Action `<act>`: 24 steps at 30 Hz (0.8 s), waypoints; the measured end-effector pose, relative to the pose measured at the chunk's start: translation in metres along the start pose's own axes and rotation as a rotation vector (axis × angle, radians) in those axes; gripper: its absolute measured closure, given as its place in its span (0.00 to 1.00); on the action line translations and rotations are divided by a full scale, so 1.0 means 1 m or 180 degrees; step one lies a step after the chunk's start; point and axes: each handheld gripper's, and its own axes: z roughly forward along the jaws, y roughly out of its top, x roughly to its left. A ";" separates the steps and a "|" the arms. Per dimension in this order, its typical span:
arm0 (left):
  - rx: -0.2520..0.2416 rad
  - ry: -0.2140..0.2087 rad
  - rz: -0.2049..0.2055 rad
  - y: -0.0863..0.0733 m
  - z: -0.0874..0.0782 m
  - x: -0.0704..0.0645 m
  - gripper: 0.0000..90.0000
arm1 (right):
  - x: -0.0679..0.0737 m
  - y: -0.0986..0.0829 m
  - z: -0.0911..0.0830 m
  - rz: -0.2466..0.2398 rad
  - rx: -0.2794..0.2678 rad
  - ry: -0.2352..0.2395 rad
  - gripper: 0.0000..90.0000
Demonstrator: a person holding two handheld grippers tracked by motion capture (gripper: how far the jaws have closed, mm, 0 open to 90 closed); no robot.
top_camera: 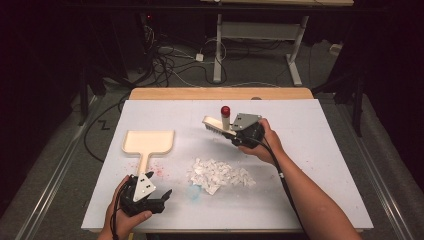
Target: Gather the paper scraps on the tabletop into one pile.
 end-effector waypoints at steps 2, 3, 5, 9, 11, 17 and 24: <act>0.0015 -0.0014 0.0033 0.000 0.001 -0.002 0.20 | -0.002 -0.005 0.020 -0.0045 0.0298 -0.0072 0.76; 0.0015 -0.0014 0.0033 0.000 0.001 -0.002 0.20 | -0.002 -0.007 0.024 -0.0072 0.0335 -0.0063 0.76; 0.0027 -0.0027 0.0045 0.000 0.002 -0.002 0.20 | -0.002 -0.006 0.025 -0.0011 0.0274 0.0066 0.76; 0.0038 -0.0027 0.0060 0.000 0.001 -0.002 0.20 | 0.011 -0.008 0.021 -0.0216 0.0299 0.0294 0.75; 0.0025 -0.0030 0.0056 0.000 -0.001 -0.002 0.20 | 0.018 -0.011 0.013 -0.0275 0.0264 0.0446 0.75; 0.0017 -0.0042 0.0056 0.001 -0.001 -0.003 0.20 | 0.039 -0.024 -0.025 -0.0444 0.0079 0.0808 0.75; 0.0022 -0.0053 0.0090 0.003 0.002 -0.005 0.20 | 0.045 -0.033 -0.059 -0.0266 -0.0186 0.0668 0.76</act>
